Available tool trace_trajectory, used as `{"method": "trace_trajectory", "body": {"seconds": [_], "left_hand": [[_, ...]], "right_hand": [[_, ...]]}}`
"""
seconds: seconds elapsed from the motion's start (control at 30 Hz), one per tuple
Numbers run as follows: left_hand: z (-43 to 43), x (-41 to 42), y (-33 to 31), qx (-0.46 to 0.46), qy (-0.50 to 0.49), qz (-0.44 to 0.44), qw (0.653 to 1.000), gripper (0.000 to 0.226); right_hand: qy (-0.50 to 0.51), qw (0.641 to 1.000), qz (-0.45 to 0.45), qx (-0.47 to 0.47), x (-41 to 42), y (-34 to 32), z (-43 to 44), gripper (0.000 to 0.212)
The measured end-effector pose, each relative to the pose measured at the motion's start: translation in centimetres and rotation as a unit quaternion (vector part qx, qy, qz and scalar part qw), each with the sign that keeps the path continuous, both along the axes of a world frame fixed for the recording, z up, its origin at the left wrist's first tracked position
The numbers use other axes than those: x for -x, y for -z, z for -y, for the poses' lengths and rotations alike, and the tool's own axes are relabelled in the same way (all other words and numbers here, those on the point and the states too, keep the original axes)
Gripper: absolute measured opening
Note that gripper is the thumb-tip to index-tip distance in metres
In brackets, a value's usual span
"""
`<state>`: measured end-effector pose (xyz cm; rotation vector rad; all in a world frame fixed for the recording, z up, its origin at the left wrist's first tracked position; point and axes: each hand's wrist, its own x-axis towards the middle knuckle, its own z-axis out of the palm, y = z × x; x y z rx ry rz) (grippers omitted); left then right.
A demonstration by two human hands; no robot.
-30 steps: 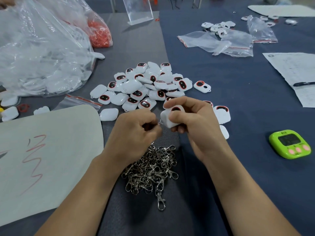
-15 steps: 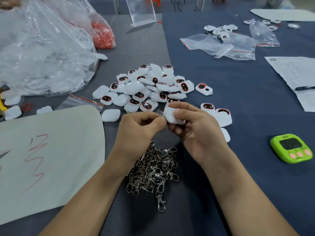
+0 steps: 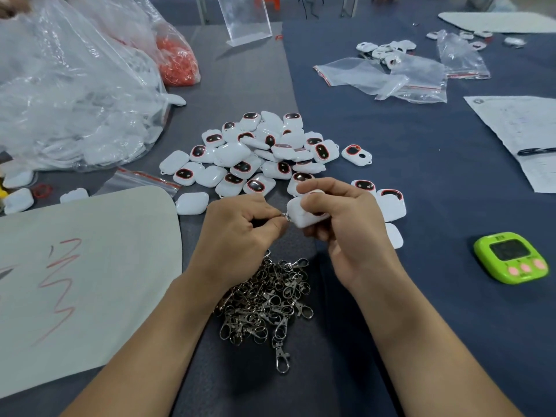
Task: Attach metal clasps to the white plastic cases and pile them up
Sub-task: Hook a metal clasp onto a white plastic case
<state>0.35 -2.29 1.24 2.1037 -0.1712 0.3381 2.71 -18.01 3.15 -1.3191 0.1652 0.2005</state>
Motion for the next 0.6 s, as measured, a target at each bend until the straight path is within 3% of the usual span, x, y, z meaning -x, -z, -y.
{"method": "trace_trajectory", "body": {"seconds": [0.23,0.33,0.4,0.47,0.6], "left_hand": [[0.0,0.3,-0.4,-0.21,-0.02,0.073,0.975,0.016],[0.2,0.3,-0.1,-0.253,-0.048,0.096,0.962,0.024],[0.4,0.4,0.1,-0.233,-0.064,0.093,0.966,0.019],[0.5,0.4,0.3,-0.151,-0.078,0.062,0.984,0.005],[0.0,-0.5,0.7,0.01,-0.084,-0.016,0.996,0.014]], "right_hand": [[0.011,1.0,0.006,0.012,0.1,0.2,-0.7,0.017],[0.012,1.0,-0.012,-0.005,-0.1,0.4,-0.7,0.013],[0.005,1.0,-0.022,-0.018,-0.3,0.3,-0.4,0.013],[0.007,0.999,-0.033,-0.012,-0.6,0.2,0.1,0.016],[0.031,0.998,-0.033,0.054,-1.1,0.2,1.0,0.017]]}}
